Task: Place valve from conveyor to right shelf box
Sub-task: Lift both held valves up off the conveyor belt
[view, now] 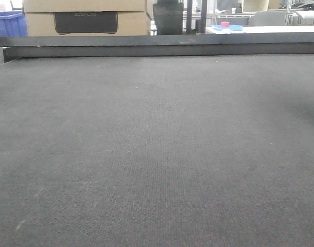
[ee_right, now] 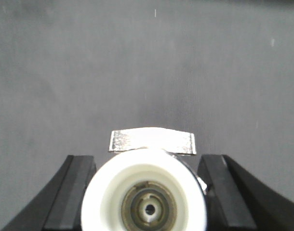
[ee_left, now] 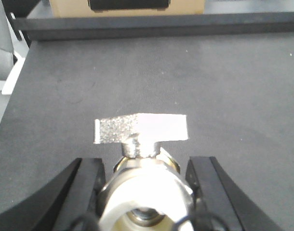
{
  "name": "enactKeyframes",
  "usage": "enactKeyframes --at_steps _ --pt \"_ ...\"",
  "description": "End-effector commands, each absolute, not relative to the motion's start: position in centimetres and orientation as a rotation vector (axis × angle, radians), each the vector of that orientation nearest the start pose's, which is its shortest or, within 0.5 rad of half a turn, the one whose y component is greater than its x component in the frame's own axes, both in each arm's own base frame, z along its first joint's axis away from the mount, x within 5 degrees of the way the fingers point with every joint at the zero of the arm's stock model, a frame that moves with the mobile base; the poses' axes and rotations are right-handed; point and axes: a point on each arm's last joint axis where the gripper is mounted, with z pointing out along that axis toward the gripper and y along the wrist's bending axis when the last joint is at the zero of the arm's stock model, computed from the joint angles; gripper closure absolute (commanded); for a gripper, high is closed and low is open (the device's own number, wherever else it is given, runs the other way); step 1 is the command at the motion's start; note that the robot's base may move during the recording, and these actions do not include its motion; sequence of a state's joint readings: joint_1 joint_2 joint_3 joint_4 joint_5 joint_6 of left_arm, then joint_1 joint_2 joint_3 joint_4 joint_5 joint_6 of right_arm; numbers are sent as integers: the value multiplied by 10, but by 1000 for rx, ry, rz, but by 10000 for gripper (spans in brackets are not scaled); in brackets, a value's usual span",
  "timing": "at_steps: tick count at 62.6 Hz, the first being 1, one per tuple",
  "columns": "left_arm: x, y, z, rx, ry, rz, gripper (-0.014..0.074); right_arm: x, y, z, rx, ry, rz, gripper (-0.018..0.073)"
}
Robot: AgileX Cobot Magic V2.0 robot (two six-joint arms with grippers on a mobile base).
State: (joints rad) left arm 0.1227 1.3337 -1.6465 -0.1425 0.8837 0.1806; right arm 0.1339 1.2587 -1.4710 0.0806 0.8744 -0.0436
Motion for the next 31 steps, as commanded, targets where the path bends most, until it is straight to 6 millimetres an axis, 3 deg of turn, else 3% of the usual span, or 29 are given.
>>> enactKeyframes --at_steps 1,31 --pt "270 24 493 17 1981 9 708 257 39 469 -161 1971 139 713" --pt "267 21 488 22 2041 -22 708 262 39 485 -138 1792 140 713"
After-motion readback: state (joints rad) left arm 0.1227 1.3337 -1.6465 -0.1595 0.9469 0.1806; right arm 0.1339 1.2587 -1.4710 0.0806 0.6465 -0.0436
